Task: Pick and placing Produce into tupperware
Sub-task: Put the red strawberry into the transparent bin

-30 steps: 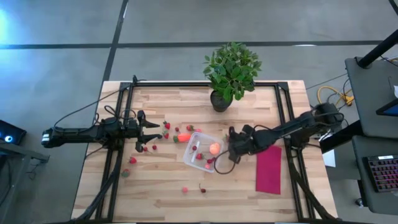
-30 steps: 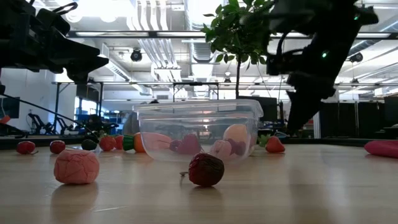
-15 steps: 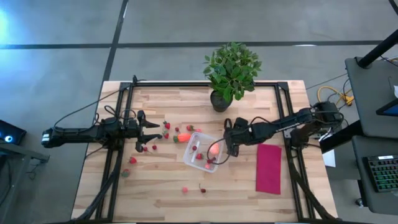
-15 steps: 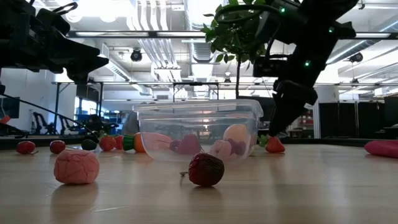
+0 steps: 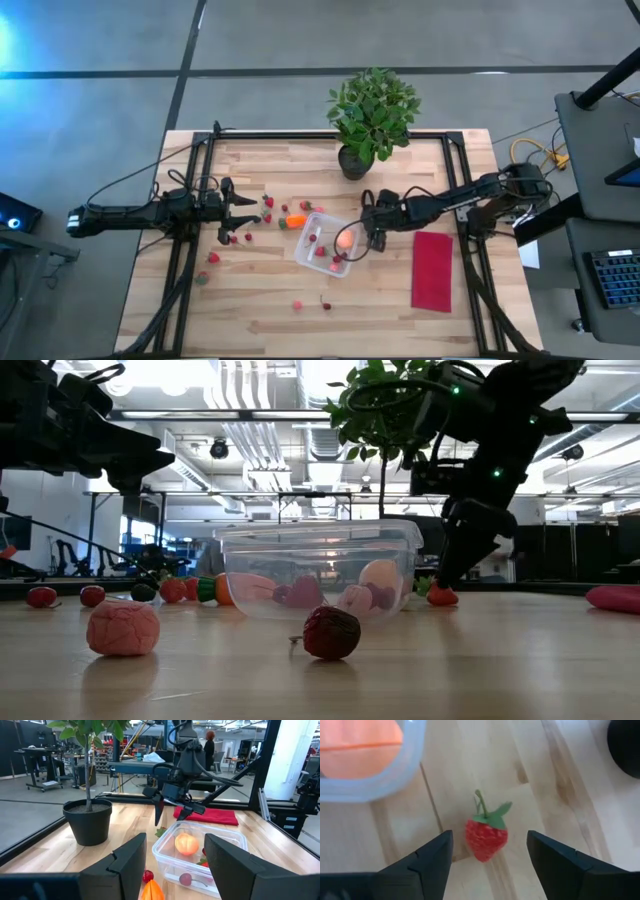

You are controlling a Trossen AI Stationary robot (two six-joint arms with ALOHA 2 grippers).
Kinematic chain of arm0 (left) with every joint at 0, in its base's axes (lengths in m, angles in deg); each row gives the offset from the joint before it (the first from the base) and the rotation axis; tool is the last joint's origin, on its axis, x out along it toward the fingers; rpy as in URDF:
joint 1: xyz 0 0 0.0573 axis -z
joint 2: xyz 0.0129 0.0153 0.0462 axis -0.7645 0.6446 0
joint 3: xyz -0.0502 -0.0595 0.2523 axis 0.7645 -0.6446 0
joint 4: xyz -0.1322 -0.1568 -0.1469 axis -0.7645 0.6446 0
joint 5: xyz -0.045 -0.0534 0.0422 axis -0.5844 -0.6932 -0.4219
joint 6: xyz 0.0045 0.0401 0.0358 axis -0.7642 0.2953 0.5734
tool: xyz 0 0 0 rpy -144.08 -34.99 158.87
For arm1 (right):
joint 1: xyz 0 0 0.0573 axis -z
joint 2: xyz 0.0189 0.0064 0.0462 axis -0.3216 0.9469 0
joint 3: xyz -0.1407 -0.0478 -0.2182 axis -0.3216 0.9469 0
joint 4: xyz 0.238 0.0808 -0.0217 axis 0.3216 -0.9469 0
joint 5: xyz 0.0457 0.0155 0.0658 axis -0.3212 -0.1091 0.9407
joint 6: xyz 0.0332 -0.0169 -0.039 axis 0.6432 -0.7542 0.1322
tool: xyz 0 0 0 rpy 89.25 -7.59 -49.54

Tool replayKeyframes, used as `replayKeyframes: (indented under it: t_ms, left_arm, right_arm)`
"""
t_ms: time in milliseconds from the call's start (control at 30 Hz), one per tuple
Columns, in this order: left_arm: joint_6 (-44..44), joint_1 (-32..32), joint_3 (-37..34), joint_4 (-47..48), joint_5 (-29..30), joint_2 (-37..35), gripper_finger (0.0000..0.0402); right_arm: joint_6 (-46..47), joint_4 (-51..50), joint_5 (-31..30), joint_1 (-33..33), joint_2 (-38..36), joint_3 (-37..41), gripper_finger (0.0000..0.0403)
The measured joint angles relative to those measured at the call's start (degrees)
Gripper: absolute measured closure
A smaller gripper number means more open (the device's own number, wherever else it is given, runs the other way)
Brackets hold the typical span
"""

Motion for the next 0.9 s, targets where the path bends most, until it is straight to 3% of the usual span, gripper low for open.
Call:
replayKeyframes:
  t_ms: [500, 900]
  left_arm:
    - [0.0, 0.0, 0.0, 0.0, 0.0, 0.0, 0.0214]
    - [0.0, 0.0, 0.0, 0.0, 0.0, -0.1, 0.0214]
  right_arm:
    - [0.6, 2.7, 2.6, 1.0, 3.8, 0.3, 0.0163]
    - [2.0, 2.6, 2.4, 1.3, 3.5, 0.2, 0.0248]
